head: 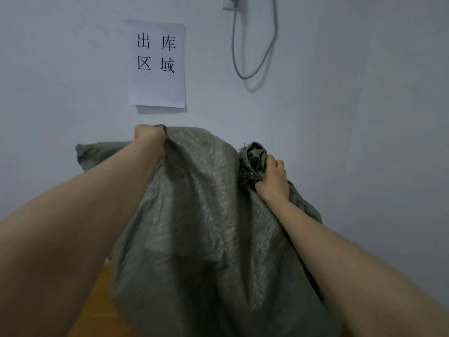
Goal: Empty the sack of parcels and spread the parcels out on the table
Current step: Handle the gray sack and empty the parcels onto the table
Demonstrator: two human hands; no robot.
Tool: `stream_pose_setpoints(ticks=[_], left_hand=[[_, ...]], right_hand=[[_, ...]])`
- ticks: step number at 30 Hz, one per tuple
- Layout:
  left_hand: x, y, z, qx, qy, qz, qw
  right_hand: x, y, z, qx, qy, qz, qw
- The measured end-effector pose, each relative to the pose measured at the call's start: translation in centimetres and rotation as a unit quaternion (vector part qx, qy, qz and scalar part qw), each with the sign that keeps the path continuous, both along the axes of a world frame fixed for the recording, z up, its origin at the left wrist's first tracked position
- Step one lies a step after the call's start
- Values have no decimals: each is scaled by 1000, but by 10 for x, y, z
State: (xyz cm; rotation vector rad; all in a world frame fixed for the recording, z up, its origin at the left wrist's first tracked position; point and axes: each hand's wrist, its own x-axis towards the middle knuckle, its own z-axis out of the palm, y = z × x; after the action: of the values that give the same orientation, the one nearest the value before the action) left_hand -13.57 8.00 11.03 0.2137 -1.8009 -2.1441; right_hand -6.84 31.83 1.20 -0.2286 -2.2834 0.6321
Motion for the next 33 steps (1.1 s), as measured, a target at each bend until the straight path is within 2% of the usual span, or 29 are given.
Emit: stream_pose_setpoints(ticks=[3,10,17,18,19,21,22,24,27,31,33], left_hand=[[5,20,11,33,6,-32,999],[24,88,-43,-50,-17,-138,989],[31,148,-78,-126,-25,-222,966],[35,154,-78,-154,-32,-265,951],[41,158,-77,-209,-35,-325,922],[54,163,-77,-363,-38,-433,824],[58,166,-80,-429,-35,-455,780],[61,174,-90,-522,-15,-441,730],[63,187,-105,-563,45,-401,721],[67,198,-111,-557,43,-402,726],[68,202,-112,-562,41,-400,723]], right_hand=[[5,17,-9,-51,-2,13,999],[34,64,-70,-127,-105,4,986],[60,107,-107,-191,-147,-58,969],[62,113,-110,-196,-152,-61,967],[65,119,-113,-206,-157,-66,964],[69,129,-115,-241,-151,-78,956],[70,134,-116,-264,-138,-85,951],[70,140,-112,-327,-94,-89,936],[67,147,-98,-424,-51,-17,904],[69,141,-80,-477,-134,169,852],[66,136,-78,-432,-182,163,868]])
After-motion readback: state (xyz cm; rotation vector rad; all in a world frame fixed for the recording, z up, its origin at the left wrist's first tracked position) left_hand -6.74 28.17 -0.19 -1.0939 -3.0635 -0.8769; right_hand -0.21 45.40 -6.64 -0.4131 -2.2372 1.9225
